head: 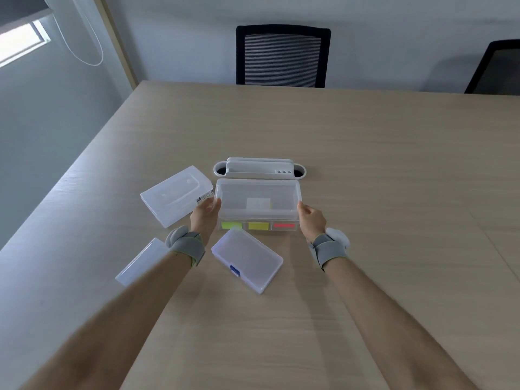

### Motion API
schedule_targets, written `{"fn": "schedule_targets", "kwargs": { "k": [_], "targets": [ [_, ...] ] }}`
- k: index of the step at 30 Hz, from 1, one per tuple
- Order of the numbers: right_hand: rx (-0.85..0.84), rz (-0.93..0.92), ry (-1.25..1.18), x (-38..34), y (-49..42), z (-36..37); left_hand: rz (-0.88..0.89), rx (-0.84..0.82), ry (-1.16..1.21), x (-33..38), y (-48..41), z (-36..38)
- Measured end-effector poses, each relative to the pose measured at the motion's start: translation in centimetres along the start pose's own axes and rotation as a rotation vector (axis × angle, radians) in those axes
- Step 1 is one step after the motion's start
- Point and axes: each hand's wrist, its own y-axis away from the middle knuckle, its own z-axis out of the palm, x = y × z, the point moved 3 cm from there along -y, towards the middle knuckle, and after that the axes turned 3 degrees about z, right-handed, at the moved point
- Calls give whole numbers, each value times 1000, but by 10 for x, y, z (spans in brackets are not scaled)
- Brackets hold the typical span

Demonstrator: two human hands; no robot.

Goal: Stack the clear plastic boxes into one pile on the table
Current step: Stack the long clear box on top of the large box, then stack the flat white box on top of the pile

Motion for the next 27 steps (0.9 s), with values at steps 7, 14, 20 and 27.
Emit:
{"fn": "schedule_targets", "kwargs": {
  "k": [7, 14, 20, 27],
  "targets": [
    [28, -3, 40, -2, 2, 0, -1, 0, 9, 1, 1, 0],
    [4, 6, 33, 0, -2, 1, 22, -21, -45, 3, 1, 1],
    [165, -80, 8, -9, 8, -8, 56, 28, -42, 2, 4, -6],
    [203, -291, 64, -34, 14, -6, 86, 96, -52, 1, 7, -26]
  ]
}}
